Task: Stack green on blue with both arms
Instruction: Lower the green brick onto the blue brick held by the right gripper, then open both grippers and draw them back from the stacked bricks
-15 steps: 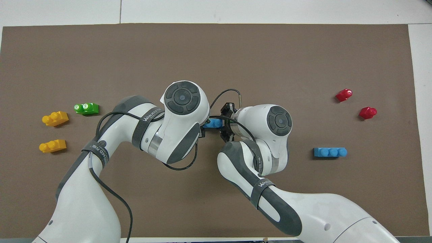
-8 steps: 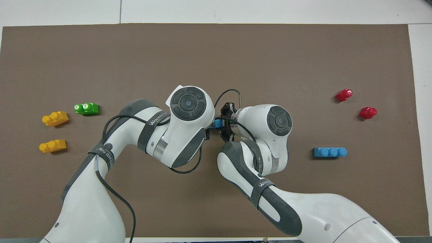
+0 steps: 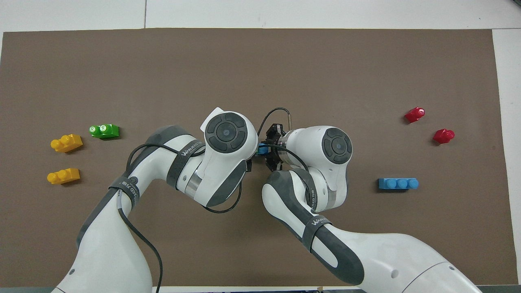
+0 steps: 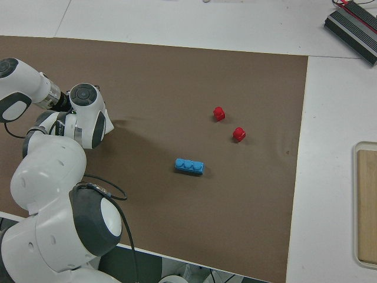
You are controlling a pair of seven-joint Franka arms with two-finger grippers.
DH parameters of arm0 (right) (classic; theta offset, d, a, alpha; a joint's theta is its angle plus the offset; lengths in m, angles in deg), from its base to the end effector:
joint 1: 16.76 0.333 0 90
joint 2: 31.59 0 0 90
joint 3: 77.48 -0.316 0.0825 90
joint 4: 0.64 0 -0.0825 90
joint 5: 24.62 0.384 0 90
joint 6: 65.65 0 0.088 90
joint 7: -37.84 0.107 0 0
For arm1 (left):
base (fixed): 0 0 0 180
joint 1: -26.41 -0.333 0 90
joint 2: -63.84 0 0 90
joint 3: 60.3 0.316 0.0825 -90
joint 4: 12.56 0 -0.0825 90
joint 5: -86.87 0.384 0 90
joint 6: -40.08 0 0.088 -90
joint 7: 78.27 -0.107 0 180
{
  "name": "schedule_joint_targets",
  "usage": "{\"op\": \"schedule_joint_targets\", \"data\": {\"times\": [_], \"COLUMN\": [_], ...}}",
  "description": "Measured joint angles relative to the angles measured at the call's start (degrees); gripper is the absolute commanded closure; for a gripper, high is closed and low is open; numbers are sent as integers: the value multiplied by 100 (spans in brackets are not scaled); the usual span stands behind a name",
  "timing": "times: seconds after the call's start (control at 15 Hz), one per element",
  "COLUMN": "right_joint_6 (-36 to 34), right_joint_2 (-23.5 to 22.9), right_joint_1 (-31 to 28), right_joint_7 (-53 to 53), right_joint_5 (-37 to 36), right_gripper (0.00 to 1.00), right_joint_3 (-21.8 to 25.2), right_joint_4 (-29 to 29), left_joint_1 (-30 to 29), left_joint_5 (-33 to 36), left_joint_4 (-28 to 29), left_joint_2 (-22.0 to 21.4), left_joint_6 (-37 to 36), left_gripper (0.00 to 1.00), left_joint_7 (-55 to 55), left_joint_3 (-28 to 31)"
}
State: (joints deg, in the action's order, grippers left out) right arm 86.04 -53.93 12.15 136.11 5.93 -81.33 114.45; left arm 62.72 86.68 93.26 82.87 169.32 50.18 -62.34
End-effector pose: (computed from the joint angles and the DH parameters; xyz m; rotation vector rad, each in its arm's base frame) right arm 0.5347 0.3257 0.2826 -1.9393 1.9836 0.2865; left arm 0.5022 -0.3955 0.3533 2.1597 2.1730 -0.0080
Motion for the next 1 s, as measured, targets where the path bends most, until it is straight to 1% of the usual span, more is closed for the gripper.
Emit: {"op": "schedule_joint_targets", "data": {"times": [0.4,0.53,0.6,0.67,0.8,0.87,0.93,1.0], "right_joint_6": [2,2,3,3,3,3,3,3], "right_joint_2": [-1,-1,-1,-1,0,0,0,0], "right_joint_1": [0,0,0,0,0,0,0,0], "right_joint_7": [0,0,0,0,3,5,5,6], "right_joint_5": [0,0,0,0,0,1,1,1], "right_gripper": [100,100,100,100,100,82,60,33], "right_joint_3": [0,0,0,0,0,0,0,0], "right_joint_4": [0,0,0,0,0,0,0,0], "left_joint_1": [0,0,0,0,0,-1,-11,-50], "left_joint_5": [1,1,1,1,1,1,1,1], "left_joint_4": [221,223,223,223,221,222,217,184], "left_joint_2": [-48,-48,-47,-47,-46,-26,10,41], "left_joint_6": [338,340,340,341,342,346,362,366], "left_gripper": [100,62,26,0,0,0,0,0], "left_joint_7": [-188,-231,-255,-270,-277,-277,-277,-277], "left_joint_3": [4,5,6,6,8,28,74,114]}}
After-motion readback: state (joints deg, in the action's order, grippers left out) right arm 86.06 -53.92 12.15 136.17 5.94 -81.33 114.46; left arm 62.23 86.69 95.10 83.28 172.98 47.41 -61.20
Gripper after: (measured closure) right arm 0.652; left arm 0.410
